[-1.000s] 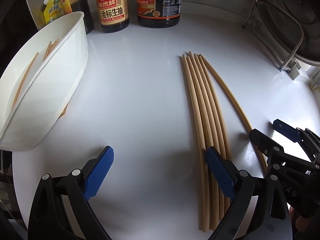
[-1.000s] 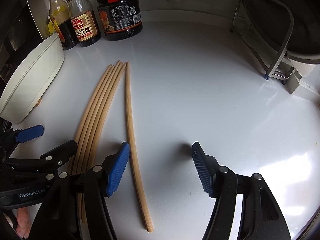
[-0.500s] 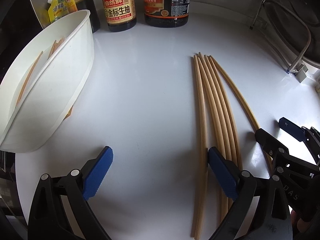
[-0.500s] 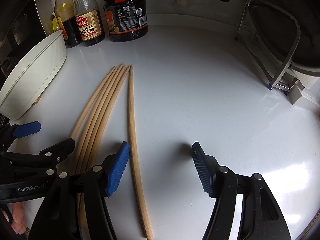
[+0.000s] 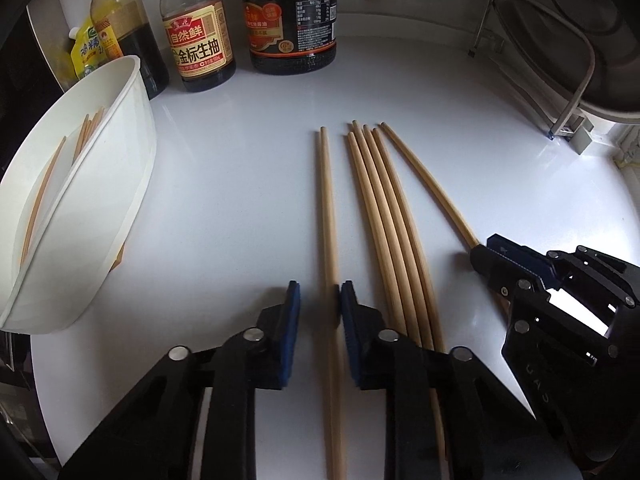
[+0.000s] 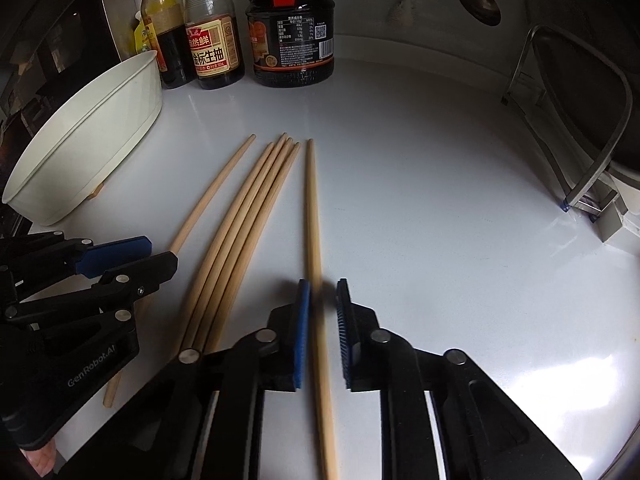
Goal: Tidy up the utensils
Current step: 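Close the right gripper on a chopstick while the left gripper grasps another, then carry both held chopsticks over the basin and lower them into the water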
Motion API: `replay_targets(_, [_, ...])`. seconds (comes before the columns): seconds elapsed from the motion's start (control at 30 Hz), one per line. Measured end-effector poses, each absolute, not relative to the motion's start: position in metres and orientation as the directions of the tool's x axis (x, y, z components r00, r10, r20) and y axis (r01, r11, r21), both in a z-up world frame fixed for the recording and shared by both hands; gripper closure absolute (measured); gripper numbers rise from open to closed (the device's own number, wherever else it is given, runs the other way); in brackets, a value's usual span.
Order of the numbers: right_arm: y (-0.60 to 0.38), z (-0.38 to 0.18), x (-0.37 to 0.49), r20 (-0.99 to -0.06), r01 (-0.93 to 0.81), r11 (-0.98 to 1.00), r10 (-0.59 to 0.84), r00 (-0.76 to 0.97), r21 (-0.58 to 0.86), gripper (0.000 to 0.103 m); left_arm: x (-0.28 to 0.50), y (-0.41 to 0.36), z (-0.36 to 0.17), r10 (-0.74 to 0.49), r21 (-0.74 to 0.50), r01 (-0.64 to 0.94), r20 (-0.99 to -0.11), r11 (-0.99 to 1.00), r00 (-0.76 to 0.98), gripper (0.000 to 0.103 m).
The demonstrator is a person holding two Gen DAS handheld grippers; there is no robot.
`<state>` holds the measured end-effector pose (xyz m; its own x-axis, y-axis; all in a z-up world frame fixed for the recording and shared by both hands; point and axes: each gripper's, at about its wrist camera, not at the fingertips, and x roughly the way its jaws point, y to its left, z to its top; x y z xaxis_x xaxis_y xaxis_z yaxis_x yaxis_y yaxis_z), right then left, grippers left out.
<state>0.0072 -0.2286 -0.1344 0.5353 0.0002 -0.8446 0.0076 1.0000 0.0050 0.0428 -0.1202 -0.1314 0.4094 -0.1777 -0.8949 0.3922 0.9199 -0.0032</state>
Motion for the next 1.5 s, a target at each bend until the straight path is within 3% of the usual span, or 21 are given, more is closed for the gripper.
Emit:
replay_targets(0.33, [-0.241, -0.121, 0.003, -0.845, 0.067, 0.989, 0.077, 0.529, 0.132, 0.097, 0.047, -0.109, -0.12, -0.23, -0.092, 0.379, -0.914, 0.921, 0.334, 0.096])
replay_targets(0.63, [-0.225, -0.064, 0.007, -0.81, 0.052, 0.986, 0.1, 0.578, 0.159, 0.097, 0.05, -0.086, -0.053, -0.287, -0.102, 0.414, -0.864, 0.905, 0.413, 0.096])
replay_targets(0.93, [-0.146, -0.014, 0.044, -0.755, -0.083, 0.982, 0.182, 0.63, 0.168, 0.097, 0.08, 0.002, -0.004, -0.245, -0.084, 0.306, -0.806, 0.948, 0.538, 0.095])
replay_targets(1.23, [-0.053, 0.001, 0.11, -0.735, -0.18, 0.954, 0.299, 0.609, 0.239, 0.097, 0.128, 0.103, -0.01, -0.159, -0.079, 0.166, -0.817, 0.983, 0.554, 0.095])
replay_targets(1.5, [0.004, -0.028, 0.161, -0.79, -0.205, 0.945, 0.325, 0.52, 0.254, 0.097, 0.169, 0.143, -0.039, -0.15, -0.093, 0.139, -0.857, 0.986, 0.494, 0.095])
